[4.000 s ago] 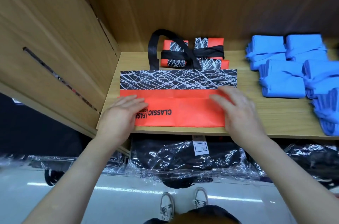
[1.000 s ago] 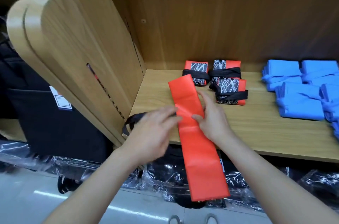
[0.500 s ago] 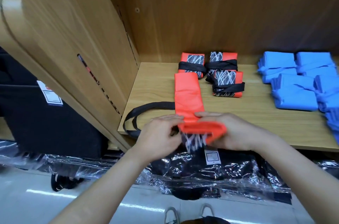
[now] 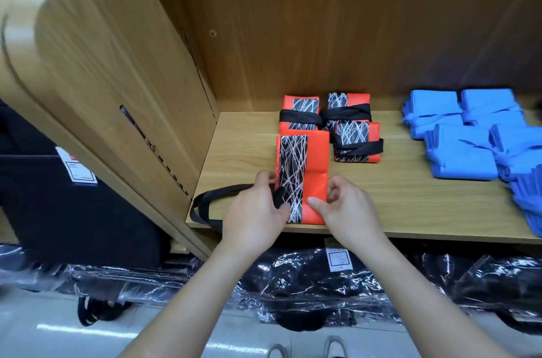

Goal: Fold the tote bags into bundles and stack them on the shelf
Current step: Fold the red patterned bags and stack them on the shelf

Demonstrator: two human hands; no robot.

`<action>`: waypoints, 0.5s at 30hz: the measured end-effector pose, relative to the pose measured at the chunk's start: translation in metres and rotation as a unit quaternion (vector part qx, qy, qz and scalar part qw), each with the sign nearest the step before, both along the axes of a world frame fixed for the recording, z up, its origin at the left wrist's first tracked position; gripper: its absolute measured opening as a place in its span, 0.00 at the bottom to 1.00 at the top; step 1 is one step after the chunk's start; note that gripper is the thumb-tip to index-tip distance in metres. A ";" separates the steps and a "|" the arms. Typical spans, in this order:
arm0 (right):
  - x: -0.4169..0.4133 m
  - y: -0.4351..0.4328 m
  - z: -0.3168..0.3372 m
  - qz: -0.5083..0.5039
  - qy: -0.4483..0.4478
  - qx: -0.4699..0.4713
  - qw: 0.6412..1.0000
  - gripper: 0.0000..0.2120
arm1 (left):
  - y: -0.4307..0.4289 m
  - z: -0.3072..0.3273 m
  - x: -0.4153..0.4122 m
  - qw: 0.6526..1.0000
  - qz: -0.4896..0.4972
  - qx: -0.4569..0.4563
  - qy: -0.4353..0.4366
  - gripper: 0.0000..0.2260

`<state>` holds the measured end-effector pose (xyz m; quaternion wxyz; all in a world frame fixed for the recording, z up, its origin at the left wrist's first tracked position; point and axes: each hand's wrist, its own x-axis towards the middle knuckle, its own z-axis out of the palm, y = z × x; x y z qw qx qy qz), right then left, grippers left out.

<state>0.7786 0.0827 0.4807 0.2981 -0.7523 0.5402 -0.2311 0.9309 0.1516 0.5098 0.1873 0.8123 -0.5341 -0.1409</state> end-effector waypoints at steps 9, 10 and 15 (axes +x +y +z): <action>0.013 -0.013 0.011 0.010 0.084 0.037 0.996 0.19 | 0.018 -0.038 0.002 0.916 -0.234 -0.129 -0.299 0.17; 0.015 -0.013 0.011 0.011 0.107 0.033 0.994 0.19 | 0.020 -0.041 0.003 0.919 -0.240 -0.114 -0.291 0.18; 0.020 -0.015 0.016 0.034 0.183 -0.003 0.983 0.28 | 0.026 -0.036 0.004 0.931 -0.258 -0.076 -0.248 0.24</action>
